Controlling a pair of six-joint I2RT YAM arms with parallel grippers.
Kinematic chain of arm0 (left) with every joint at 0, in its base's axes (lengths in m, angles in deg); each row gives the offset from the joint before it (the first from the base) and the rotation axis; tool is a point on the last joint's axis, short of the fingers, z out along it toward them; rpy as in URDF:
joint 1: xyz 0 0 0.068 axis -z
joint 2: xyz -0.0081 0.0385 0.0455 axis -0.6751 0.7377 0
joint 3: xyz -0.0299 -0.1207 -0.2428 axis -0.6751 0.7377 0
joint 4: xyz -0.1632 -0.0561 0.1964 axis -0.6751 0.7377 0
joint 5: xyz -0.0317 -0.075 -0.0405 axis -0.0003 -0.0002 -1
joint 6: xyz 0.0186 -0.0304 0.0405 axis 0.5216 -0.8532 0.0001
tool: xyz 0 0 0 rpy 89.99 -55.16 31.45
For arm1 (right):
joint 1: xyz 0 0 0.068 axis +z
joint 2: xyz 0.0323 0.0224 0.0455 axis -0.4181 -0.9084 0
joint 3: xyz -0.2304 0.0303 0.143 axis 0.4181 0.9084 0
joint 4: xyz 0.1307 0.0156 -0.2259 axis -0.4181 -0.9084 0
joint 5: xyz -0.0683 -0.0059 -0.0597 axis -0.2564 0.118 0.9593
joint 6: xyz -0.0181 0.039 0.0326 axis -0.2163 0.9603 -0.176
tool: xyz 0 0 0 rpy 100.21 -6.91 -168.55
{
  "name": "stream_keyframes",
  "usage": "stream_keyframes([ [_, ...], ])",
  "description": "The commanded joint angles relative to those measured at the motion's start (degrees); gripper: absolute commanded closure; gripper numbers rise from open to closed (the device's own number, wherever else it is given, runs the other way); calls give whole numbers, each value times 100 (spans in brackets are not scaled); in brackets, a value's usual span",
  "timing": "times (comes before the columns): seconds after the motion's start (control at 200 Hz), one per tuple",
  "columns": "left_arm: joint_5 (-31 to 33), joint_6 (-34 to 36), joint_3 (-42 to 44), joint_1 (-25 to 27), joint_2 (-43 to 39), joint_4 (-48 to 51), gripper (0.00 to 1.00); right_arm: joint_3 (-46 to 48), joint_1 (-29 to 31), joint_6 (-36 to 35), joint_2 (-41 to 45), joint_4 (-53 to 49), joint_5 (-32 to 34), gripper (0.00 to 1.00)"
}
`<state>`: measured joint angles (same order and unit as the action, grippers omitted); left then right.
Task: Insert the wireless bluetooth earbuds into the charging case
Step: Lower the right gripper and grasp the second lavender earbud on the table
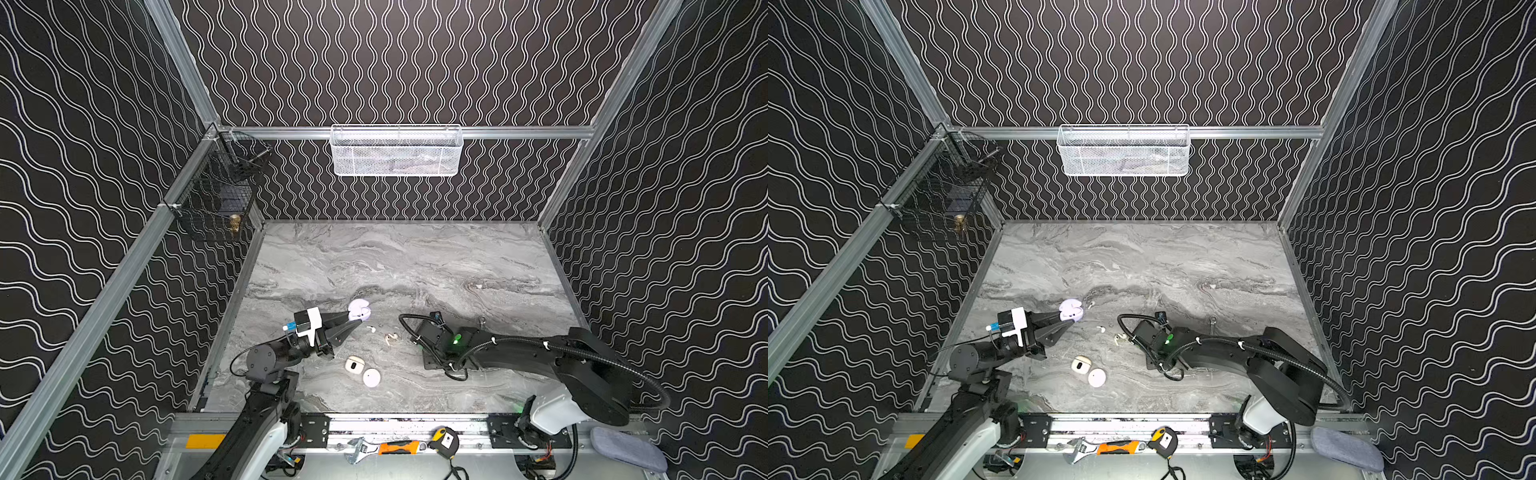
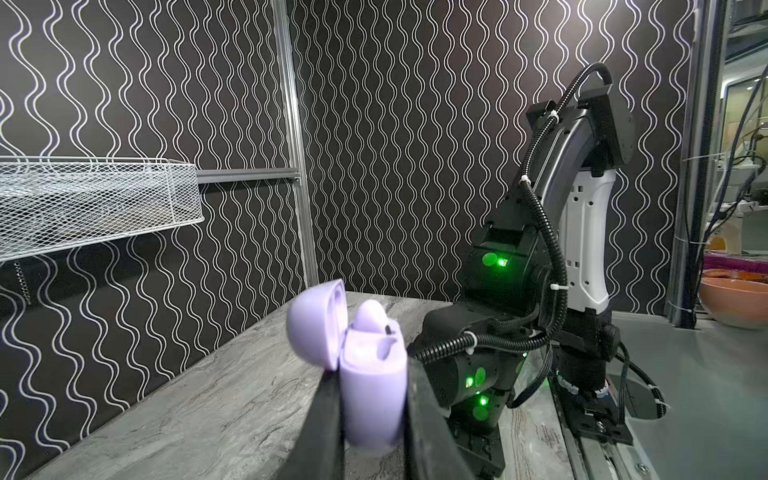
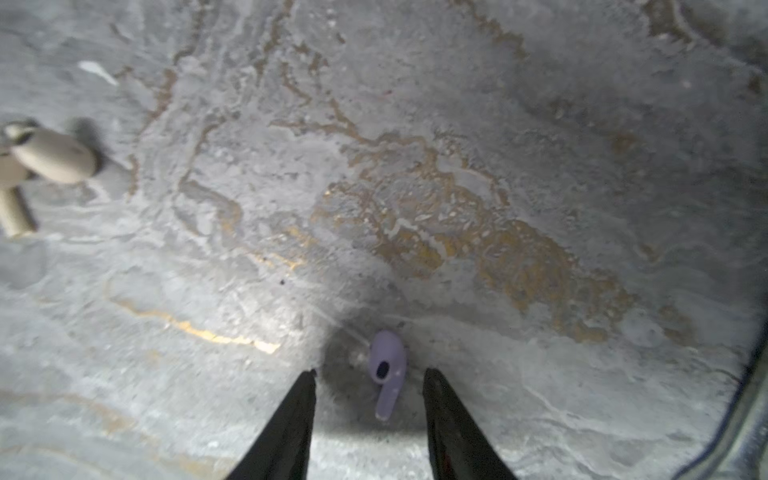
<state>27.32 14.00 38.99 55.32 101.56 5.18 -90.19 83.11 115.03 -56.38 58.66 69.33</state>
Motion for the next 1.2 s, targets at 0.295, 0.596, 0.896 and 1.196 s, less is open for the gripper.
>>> stream_keyframes([
  [0.295, 48, 215, -99, -3, -123, 281, 100, -69, -17, 69, -199, -116, 151, 57],
  [0.596, 51, 207, -98, -3, -144, 303, 100, -27, -28, 90, -258, -63, 163, 63],
  [0.896, 78, 252, -121, -3, -210, 413, 100, 32, -21, 92, -265, 9, 101, 71],
  [1.196, 80, 245, -103, -3, -222, 411, 100, 167, -21, 187, -70, 0, 116, 78],
])
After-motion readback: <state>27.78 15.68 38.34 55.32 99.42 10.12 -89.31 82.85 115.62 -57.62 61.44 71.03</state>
